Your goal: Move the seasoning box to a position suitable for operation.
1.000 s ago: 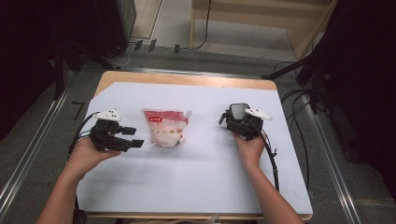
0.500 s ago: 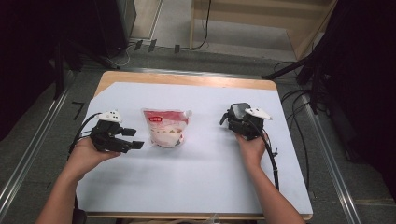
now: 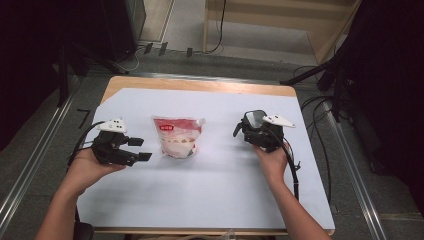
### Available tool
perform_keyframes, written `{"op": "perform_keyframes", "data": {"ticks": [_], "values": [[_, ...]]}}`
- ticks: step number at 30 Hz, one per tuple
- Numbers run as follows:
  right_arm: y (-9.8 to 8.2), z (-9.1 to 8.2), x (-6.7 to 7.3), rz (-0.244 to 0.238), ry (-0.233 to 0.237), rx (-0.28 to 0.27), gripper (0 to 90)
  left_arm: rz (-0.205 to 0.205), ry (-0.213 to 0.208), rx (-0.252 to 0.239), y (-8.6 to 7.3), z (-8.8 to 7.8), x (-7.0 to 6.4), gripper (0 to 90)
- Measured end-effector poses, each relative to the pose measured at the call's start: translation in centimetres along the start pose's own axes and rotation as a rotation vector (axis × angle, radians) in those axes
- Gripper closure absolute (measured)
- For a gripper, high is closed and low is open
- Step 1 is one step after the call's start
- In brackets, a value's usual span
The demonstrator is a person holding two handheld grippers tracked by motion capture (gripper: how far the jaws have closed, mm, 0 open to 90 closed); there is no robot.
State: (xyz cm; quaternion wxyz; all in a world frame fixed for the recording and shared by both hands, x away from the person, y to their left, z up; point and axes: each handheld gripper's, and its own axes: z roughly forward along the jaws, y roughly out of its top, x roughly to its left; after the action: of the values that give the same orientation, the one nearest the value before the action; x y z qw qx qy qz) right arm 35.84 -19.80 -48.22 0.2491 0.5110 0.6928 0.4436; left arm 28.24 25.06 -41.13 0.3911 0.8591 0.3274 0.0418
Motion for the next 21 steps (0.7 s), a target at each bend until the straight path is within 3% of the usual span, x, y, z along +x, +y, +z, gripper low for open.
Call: {"op": "perform_keyframes", "data": {"ticks": [2,5,10,21], "values": [[0.1,-0.7,0.4,-0.003,0.020,0.003,15.7,0.004,0.002,-0.001,0.0,-0.2,-0.3,35.3],[0.1,-1.8,0.9,0.007,0.053,0.012,15.7,0.010,-0.029,-0.008,0.2,-0.2,-1.0,36.6],[-0.2,-3.3,1.6,-0.026,0.078,0.021,15.7,0.014,-0.063,-0.010,0.7,-0.1,-1.8,39.4],[-1.9,-6.0,2.1,-0.050,0.130,0.050,15.7,0.090,-0.132,0.009,2.3,1.9,-4.2,46.8]]}}
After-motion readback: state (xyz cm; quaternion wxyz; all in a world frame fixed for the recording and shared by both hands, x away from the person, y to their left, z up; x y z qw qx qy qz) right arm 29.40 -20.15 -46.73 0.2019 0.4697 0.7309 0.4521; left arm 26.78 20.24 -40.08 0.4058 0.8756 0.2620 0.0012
